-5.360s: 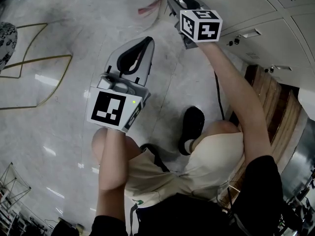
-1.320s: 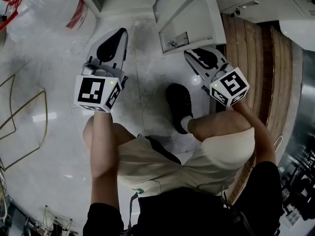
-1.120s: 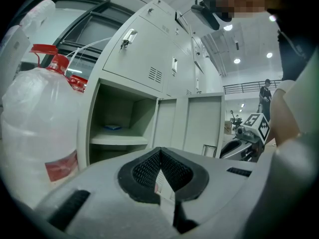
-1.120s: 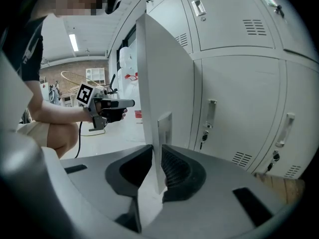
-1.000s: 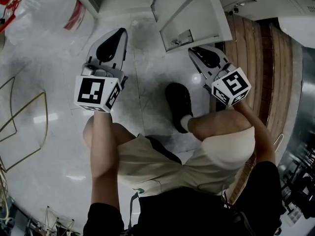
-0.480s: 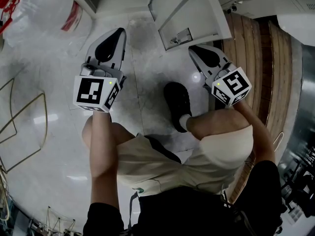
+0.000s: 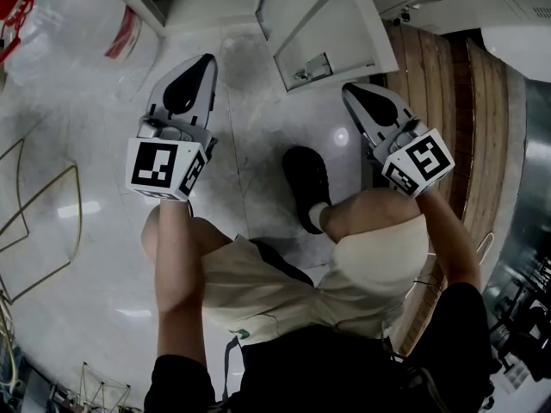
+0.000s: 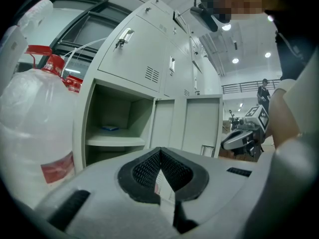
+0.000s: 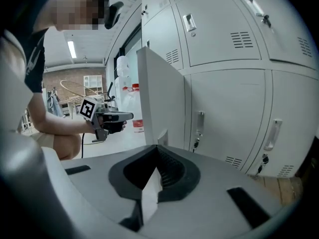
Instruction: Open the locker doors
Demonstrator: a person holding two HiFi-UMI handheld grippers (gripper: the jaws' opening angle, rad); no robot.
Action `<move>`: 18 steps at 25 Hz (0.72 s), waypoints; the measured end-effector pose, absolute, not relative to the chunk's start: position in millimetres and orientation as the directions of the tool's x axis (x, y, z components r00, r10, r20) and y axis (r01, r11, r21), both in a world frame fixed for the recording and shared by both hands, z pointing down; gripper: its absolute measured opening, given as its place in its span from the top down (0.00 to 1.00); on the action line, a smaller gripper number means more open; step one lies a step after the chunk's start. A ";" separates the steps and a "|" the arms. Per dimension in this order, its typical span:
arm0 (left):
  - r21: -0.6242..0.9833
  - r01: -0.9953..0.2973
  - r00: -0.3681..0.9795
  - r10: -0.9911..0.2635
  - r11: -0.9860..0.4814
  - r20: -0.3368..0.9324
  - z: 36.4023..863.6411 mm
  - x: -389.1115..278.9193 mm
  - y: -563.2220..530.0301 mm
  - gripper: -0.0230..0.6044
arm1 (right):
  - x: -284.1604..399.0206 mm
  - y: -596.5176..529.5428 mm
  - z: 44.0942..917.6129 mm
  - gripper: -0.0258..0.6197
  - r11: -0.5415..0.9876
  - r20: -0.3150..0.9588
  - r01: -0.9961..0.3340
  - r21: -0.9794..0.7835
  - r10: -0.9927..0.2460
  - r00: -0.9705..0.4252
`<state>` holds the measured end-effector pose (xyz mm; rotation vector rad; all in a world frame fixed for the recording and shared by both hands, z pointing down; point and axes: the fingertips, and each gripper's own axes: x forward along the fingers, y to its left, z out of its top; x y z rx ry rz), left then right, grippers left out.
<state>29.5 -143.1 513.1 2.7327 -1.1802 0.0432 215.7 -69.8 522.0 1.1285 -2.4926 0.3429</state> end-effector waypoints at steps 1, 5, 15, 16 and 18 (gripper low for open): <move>0.140 -0.725 0.687 -0.721 -0.674 0.087 511.4 30.2 -142.7 0.94 | 218.0 -69.1 516.2 0.95 0.646 0.431 -0.761 -0.062 -0.670 -0.604; 0.121 -0.729 0.684 -0.725 -0.674 0.078 503.5 31.9 -139.5 0.94 | 226.0 -68.1 482.3 0.95 0.646 0.363 -0.761 -0.062 -0.695 -0.621; 0.102 -0.734 0.679 -0.732 -0.672 0.062 476.5 30.5 -129.3 0.94 | 233.2 -70.4 399.2 0.95 0.651 0.238 -0.753 -0.094 -0.720 -0.652; 0.103 -0.735 0.677 -0.732 -0.670 0.070 474.9 30.7 -127.9 0.94 | 232.6 -72.7 391.7 0.95 0.650 0.229 -0.754 -0.099 -0.722 -0.653; 0.118 -0.749 0.662 -0.741 -0.652 0.114 474.5 28.5 -125.5 0.94 | 232.8 -78.3 378.3 0.95 0.639 0.216 -0.763 -0.099 -0.734 -0.643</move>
